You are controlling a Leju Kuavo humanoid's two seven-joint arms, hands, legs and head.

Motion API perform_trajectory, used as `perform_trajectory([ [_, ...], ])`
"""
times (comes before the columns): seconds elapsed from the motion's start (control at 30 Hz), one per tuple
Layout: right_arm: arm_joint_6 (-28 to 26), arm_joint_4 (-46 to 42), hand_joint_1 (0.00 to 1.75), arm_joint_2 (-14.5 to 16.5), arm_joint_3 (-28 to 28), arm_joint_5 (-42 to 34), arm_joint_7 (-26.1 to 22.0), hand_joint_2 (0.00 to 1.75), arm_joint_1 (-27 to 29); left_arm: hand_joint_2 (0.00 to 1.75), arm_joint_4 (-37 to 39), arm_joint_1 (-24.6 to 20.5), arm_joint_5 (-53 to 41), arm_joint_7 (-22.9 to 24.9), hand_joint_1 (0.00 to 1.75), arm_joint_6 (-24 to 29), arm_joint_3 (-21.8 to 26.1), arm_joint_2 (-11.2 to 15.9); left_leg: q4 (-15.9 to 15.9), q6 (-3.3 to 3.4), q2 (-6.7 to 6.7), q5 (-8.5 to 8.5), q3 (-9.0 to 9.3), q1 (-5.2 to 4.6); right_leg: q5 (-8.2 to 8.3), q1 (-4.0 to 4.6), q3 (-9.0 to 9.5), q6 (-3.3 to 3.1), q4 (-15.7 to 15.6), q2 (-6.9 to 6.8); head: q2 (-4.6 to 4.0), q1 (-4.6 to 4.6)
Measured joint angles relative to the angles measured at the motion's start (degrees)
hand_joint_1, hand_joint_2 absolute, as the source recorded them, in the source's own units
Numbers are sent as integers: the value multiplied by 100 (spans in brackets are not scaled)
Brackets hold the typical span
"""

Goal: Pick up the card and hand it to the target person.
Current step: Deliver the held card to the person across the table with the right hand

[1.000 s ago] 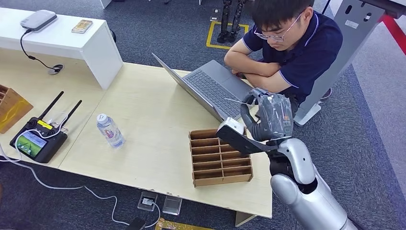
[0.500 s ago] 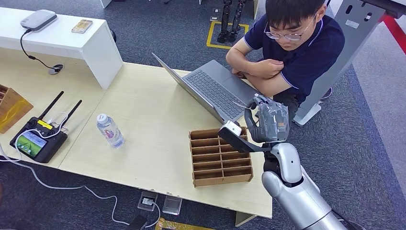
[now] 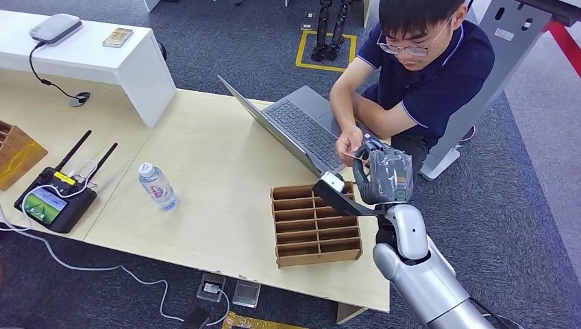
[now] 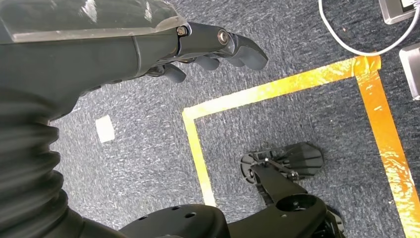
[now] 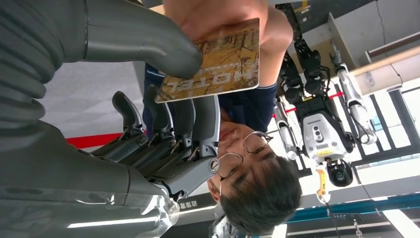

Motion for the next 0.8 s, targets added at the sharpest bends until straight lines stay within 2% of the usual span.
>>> perform_trajectory([
  [0.2, -57, 50, 138, 7, -19, 85, 48, 175, 0, 175, 0, 4, 9, -6, 0, 3, 0, 0, 0, 0, 0, 0, 0, 0, 0, 0, 0, 0, 0, 0, 0, 0],
  [0.33, -71, 66, 0, 6, -26, 82, 49, 175, 1, 0, 0, 6, 86, -160, 0, -394, 0, 3, 0, 0, 0, 0, 0, 0, 0, 0, 0, 0, 0, 0, 0, 0],
  [0.4, -72, 74, 0, 5, -27, 73, 48, 175, 2, 0, 0, 5, 122, -232, 0, -645, 0, 10, 0, 0, 0, 0, 0, 0, 0, 0, -1, 0, 0, 0, 0, -1],
  [0.5, -83, 76, 0, 5, -37, -179, -60, 175, 24, 0, 0, 6, 146, -275, 0, -705, 1, 13, 0, 0, 0, 0, 1, 0, 0, 0, -1, 0, 0, 0, 0, -1],
  [0.63, 37, -44, 0, 9, -169, -1955, -917, 175, 221, 0, 0, 20, 231, -311, 0, -434, 8, 13, 0, 0, 0, 0, 1, 0, 0, 0, -1, 0, 0, 1, 0, 3],
  [0.73, 368, -223, 0, 2, -308, -3438, -1537, 175, 433, 0, 0, 56, 286, -310, 0, -293, 21, 16, 0, 0, 1, 0, 3, 0, 0, 0, -2, 0, 0, 3, 0, -2],
  [0.8, 643, -452, 0, -36, -395, -4364, -1772, 175, 650, 0, 0, 81, 322, -278, 0, -184, 43, 23, 0, 0, -1, 0, 4, 0, -1, 0, -2, 0, -1, -1, 0, -3],
])
